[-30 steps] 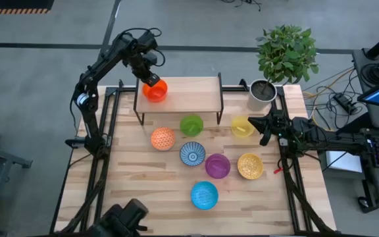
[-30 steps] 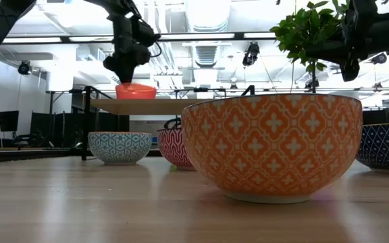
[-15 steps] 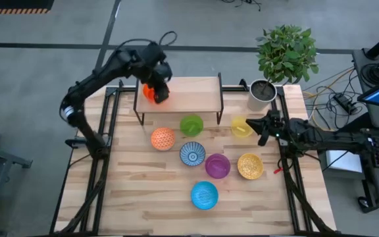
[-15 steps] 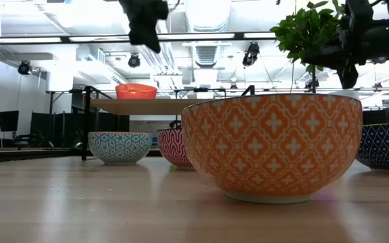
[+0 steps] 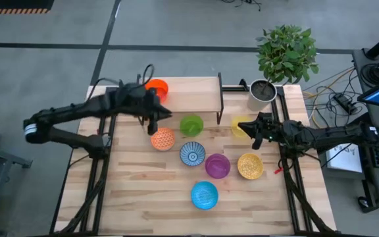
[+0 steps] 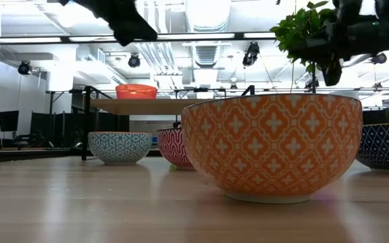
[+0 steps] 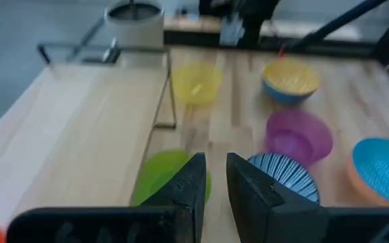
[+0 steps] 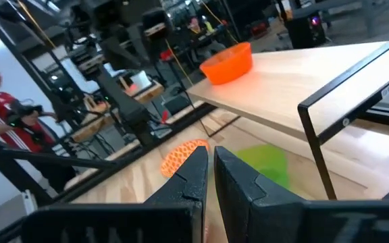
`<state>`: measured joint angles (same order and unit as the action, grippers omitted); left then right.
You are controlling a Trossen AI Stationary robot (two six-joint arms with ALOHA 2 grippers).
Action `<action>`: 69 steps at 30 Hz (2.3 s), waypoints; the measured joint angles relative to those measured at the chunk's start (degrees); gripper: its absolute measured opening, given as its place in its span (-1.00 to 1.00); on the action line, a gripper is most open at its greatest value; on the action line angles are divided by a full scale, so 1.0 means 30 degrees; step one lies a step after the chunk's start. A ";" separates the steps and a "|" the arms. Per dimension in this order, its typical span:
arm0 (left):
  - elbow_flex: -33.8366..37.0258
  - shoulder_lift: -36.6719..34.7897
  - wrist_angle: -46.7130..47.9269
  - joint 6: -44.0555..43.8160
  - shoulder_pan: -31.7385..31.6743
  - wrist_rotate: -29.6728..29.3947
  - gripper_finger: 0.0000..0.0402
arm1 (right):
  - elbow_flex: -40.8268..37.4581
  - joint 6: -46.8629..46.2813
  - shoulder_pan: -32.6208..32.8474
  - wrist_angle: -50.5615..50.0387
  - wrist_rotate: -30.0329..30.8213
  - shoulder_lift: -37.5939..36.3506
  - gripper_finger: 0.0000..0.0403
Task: Place and stack bowls onto a shelf
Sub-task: Stack the transparent violet bowl on top of the transparent orange bowl on the shelf
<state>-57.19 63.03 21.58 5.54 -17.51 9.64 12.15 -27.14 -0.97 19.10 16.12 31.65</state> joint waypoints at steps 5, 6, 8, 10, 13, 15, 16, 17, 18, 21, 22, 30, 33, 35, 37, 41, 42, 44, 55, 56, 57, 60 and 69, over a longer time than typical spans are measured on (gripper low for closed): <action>0.3309 -0.2618 -0.3884 -0.0096 0.0566 -0.0003 -0.79 | 0.1995 0.0486 0.0000 -0.0276 -0.0014 0.1821 -0.91; 0.3771 -0.3086 -0.4529 -0.0096 0.0601 -0.0003 -0.79 | 0.2522 0.0618 -0.0006 -0.0549 -0.0022 0.2271 -0.91; 0.4603 -0.4065 -0.5661 -0.0071 0.0625 0.0004 -0.79 | 0.3923 0.0870 -0.0007 -0.1188 -0.0015 0.3265 -0.91; 0.5234 -0.4985 -0.6382 0.0041 0.0617 -0.0010 -0.79 | 0.5419 0.0914 -0.0007 -0.2643 -0.0015 0.4345 -0.91; 0.5882 -0.6446 -0.6787 0.0515 0.0617 -0.0039 -0.79 | 0.7828 0.0525 -0.0007 -0.5776 -0.0022 0.6117 -0.91; 0.6039 -0.7309 -0.6828 0.0754 0.0617 -0.0275 -0.79 | 0.9498 0.0017 -0.0007 -0.8060 -0.0022 0.7207 -0.91; 0.6149 -0.7741 -0.6816 0.0793 0.0617 -0.0416 -0.79 | 1.0354 -0.0220 -0.0007 -0.9059 -0.0022 0.7745 -0.91; 0.6260 -0.8087 -0.6797 0.0800 0.0610 -0.0466 -0.79 | 1.1246 -0.0587 -0.0007 -1.0163 -0.0027 0.8294 -0.91; 0.6383 -0.8412 -0.6834 0.0800 0.0610 -0.0485 -0.79 | 1.2007 -0.0940 -0.0007 -1.1474 -0.0075 0.8811 -0.91; 0.7135 -0.9358 -0.6758 0.0688 0.0610 -0.0507 -0.79 | 1.4270 -0.1895 -0.0008 -1.5436 -0.0899 1.0449 -0.91; 0.7466 -0.9613 -0.6764 0.0543 0.0610 -0.0513 -0.79 | 1.5000 -0.2132 -0.0007 -1.6704 -0.1358 1.1022 -0.91; 1.0421 -1.1085 -0.8066 -0.0495 0.0610 -0.0527 -0.79 | 1.8508 -0.1721 0.0726 -2.2105 -0.3583 1.5007 -0.91; 1.1215 -1.1349 -0.9508 -0.0773 0.0610 -0.0521 -0.79 | 1.9284 -0.0852 0.1325 -2.3317 -0.4030 1.6119 -0.91; 1.1413 -1.1452 -1.0655 -0.0749 0.0610 -0.0523 -0.79 | 1.9552 -0.0630 0.1833 -2.3739 -0.4036 1.6732 -0.91; 1.1292 -1.1519 -1.1322 -0.0385 0.0610 -0.0524 -0.79 | 1.9592 -0.0505 0.2400 -2.3767 -0.4036 1.7158 -0.91; 1.0095 -1.1533 -1.1434 0.0022 0.0610 -0.0527 -0.79 | 1.9547 -0.0395 0.3500 -2.3711 -0.3876 1.7835 -0.91; 0.9775 -1.1496 -1.1449 0.0051 0.0610 -0.0527 -0.79 | 1.9521 -0.0400 0.3697 -2.3718 -0.3860 1.8009 -0.91; 0.9254 -1.1426 -1.1401 0.0305 0.0610 -0.0520 -0.79 | 1.9500 -0.0398 0.4003 -2.3693 -0.3470 1.8349 -0.91; 0.9059 -1.1396 -1.0583 0.1148 0.0588 -0.0528 -0.79 | 1.9500 0.0168 0.4200 -2.3471 -0.2863 1.9985 -0.91; 0.9051 -1.1432 -1.0576 0.1241 0.0588 -0.0525 -0.79 | 1.9500 0.0323 0.4204 -2.3433 -0.2863 2.0184 -0.91; 0.9030 -1.1439 -1.0586 0.1355 0.0588 -0.0520 -0.79 | 1.9500 0.0335 0.4203 -2.3354 -0.2863 2.0345 -0.91; 0.9019 -1.1423 -1.0598 0.1500 0.0588 -0.0523 -0.79 | 1.9507 0.0301 0.4197 -2.3176 -0.2987 2.0840 -0.91; 0.9012 -1.1417 -1.0312 0.2120 0.0588 -0.0528 -0.79 | 1.9824 0.2259 0.3386 -2.2264 -0.2912 2.1074 -0.90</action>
<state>-30.15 28.77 -9.36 11.91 -15.75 8.05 71.63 -20.36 9.18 -47.69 7.38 94.87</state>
